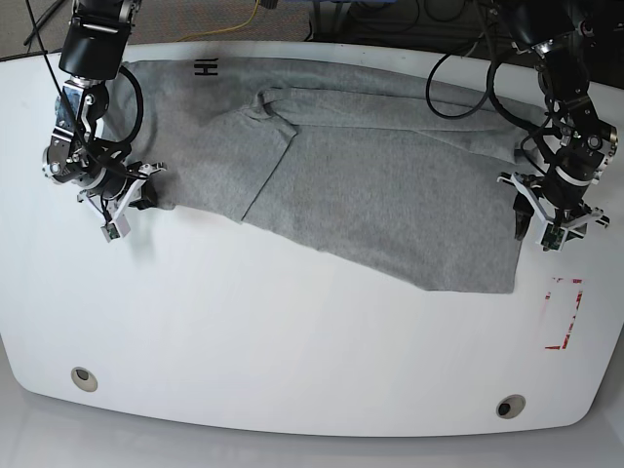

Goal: Layout the t-shirt on the table in an organized manner, then fold the t-shirt properly
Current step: 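Lower the right gripper onto the shirt corner and pinch it, then lift the pinched corner with the right gripper and pull it outward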

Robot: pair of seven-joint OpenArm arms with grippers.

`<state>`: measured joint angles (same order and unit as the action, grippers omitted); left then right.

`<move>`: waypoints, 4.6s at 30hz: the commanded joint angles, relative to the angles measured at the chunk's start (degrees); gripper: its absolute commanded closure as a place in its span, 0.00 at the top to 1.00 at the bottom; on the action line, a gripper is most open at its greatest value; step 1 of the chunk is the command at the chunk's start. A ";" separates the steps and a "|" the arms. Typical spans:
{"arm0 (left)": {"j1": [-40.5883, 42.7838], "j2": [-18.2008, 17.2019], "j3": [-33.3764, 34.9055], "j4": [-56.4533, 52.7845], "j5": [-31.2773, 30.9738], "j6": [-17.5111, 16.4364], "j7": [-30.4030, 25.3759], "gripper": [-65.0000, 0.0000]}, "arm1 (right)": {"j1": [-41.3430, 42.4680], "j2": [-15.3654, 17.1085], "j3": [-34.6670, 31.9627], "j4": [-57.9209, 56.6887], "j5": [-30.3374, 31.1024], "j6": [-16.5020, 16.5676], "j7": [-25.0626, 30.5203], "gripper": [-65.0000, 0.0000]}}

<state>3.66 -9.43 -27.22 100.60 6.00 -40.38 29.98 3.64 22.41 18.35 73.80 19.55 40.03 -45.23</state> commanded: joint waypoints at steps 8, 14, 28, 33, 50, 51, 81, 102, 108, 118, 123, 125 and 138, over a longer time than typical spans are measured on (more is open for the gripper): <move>-0.98 -0.99 -0.25 0.99 -0.68 0.38 -1.54 0.41 | 0.27 1.10 0.24 7.56 0.36 -0.03 -0.44 0.00; -0.98 -0.99 -0.25 0.81 -0.68 0.38 -1.54 0.41 | -0.96 1.10 0.77 15.04 0.36 -0.03 -5.18 0.00; -1.07 -0.99 -0.16 0.63 -0.68 0.38 -1.54 0.41 | -7.20 0.31 3.50 34.29 0.45 -0.03 -15.12 0.00; -1.07 -0.99 -0.16 0.63 -0.68 0.38 -1.54 0.41 | -9.75 -2.24 8.07 39.91 0.45 -0.03 -19.95 0.00; -1.07 -0.99 -0.07 0.55 -0.68 0.38 -1.54 0.41 | -24.87 -2.59 10.88 40.79 19.44 -0.03 -23.03 0.00; -1.07 -0.99 -0.07 0.55 -0.68 0.38 -1.54 0.41 | -25.75 -2.24 10.88 40.79 20.93 -0.03 -23.03 0.00; -0.80 -0.90 -0.25 0.55 -0.68 0.38 -1.54 0.41 | -28.91 8.14 -15.23 38.16 26.82 -0.03 -22.59 0.75; -0.72 -0.81 -0.16 0.55 -0.68 0.38 -1.54 0.41 | -18.01 6.64 3.06 37.89 26.91 -0.03 -19.07 0.69; -0.80 -0.81 -0.16 0.55 -0.68 0.38 -1.54 0.41 | -17.22 4.18 2.97 34.99 26.82 -0.03 -19.07 0.69; -0.72 -0.81 -0.16 0.55 -0.68 0.38 -1.54 0.41 | -15.90 3.48 2.79 24.00 26.73 -0.03 -15.29 0.69; -0.72 -0.81 -0.25 0.55 -0.68 0.38 -1.54 0.41 | -15.20 3.56 2.79 21.28 26.73 -0.03 -15.03 0.69; -0.72 -0.81 -0.25 0.55 -0.68 0.38 -1.54 0.41 | -14.94 3.56 2.79 21.19 26.73 -0.03 -15.03 0.69; -0.72 -0.81 -0.16 0.55 -0.68 0.38 -1.54 0.41 | -14.94 1.98 -3.10 21.19 27.00 -0.03 -15.03 0.45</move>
<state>3.66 -9.58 -27.24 100.20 6.00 -40.36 29.80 -11.68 24.32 15.62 94.06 45.34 39.66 -61.47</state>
